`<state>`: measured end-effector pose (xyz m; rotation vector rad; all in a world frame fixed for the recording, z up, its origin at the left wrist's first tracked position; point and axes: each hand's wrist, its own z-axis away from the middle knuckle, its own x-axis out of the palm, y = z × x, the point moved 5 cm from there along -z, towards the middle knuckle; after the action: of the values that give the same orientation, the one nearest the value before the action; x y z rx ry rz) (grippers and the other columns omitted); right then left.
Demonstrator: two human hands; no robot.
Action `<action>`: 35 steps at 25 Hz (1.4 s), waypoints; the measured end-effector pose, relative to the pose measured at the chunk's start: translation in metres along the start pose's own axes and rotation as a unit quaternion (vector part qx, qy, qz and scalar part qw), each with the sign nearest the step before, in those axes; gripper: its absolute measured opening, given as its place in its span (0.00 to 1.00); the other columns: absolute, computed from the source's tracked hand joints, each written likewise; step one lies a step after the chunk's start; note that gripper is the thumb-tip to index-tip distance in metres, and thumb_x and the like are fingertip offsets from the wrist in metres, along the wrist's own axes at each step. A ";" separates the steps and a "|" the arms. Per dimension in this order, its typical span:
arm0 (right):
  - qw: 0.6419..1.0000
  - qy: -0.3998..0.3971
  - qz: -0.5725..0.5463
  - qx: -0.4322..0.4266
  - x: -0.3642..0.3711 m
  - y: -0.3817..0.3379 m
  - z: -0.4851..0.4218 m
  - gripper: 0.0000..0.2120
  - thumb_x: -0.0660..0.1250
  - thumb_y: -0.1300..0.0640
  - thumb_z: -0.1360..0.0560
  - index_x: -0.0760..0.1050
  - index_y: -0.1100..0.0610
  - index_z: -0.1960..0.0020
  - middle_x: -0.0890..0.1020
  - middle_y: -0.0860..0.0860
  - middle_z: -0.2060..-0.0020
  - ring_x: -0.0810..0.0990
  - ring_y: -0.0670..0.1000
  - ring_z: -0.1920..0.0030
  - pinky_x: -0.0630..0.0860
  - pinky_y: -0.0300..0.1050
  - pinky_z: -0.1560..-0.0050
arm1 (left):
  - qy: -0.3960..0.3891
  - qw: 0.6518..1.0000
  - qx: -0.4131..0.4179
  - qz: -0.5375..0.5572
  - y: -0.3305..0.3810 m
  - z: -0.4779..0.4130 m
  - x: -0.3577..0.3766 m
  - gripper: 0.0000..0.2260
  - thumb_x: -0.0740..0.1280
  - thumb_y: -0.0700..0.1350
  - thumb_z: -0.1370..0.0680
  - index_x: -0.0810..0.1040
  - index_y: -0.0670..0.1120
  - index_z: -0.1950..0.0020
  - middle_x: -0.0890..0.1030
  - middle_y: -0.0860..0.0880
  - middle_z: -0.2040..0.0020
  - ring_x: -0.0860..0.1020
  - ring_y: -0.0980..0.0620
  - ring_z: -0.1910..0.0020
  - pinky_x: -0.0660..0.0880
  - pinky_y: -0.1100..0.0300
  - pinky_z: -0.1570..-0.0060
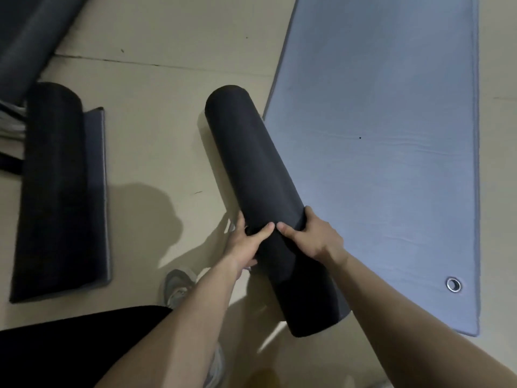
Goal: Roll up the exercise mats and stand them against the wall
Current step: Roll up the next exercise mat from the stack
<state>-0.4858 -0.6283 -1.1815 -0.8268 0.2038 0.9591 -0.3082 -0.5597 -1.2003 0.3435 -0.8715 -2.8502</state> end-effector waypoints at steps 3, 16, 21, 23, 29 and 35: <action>0.966 -0.081 -0.244 0.002 0.002 0.025 -0.006 0.43 0.75 0.35 0.28 0.61 0.44 0.19 0.74 0.43 0.27 0.76 0.48 0.30 0.71 0.52 0.26 | -0.026 0.999 0.003 0.021 0.002 0.002 0.003 0.49 0.76 0.69 0.38 0.51 0.74 0.24 0.69 0.59 0.25 0.76 0.46 0.33 0.80 0.46 0.46; 0.963 -0.052 -0.264 -0.016 0.037 -0.051 -0.001 0.34 0.81 0.45 0.29 0.71 0.49 0.29 0.83 0.48 0.37 0.83 0.49 0.40 0.80 0.48 0.38 | -0.034 0.986 0.054 0.151 0.008 -0.014 -0.060 0.46 0.80 0.57 0.31 0.59 0.59 0.19 0.69 0.57 0.24 0.71 0.50 0.28 0.69 0.45 0.30; 0.970 -0.016 -0.231 -0.072 0.051 -0.173 -0.030 0.33 0.78 0.37 0.30 0.75 0.51 0.31 0.84 0.48 0.39 0.84 0.51 0.41 0.79 0.52 0.35 | 0.047 0.974 0.132 0.175 0.070 -0.017 -0.157 0.38 0.78 0.50 0.27 0.66 0.51 0.21 0.72 0.48 0.25 0.73 0.49 0.28 0.70 0.47 0.28; 0.971 -0.007 -0.222 -0.086 0.080 -0.230 -0.043 0.34 0.76 0.31 0.34 0.76 0.50 0.35 0.84 0.48 0.40 0.84 0.52 0.41 0.79 0.53 0.35 | 0.091 0.970 0.155 0.164 0.084 -0.021 -0.218 0.30 0.74 0.44 0.22 0.68 0.48 0.22 0.71 0.45 0.24 0.70 0.49 0.25 0.67 0.49 0.26; 0.975 -0.029 -0.184 -0.120 0.231 -0.327 -0.075 0.52 0.66 0.20 0.41 0.70 0.51 0.26 0.81 0.53 0.32 0.79 0.59 0.33 0.74 0.57 0.30 | 0.214 0.963 0.132 0.093 0.038 -0.051 -0.370 0.27 0.71 0.46 0.20 0.68 0.47 0.22 0.70 0.47 0.24 0.69 0.50 0.25 0.65 0.53 0.24; 0.979 -0.131 -0.108 -0.116 0.302 -0.337 -0.073 0.46 0.62 0.31 0.24 0.52 0.54 0.16 0.72 0.58 0.24 0.72 0.62 0.26 0.68 0.56 0.25 | 0.331 0.931 0.082 -0.132 0.006 -0.043 -0.407 0.24 0.71 0.52 0.21 0.73 0.55 0.26 0.75 0.48 0.27 0.72 0.46 0.28 0.68 0.48 0.28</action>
<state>-0.0302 -0.5871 -1.2017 -0.9047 -0.2255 0.8843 0.0954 -0.5068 -1.1603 1.4336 -0.9542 -2.5632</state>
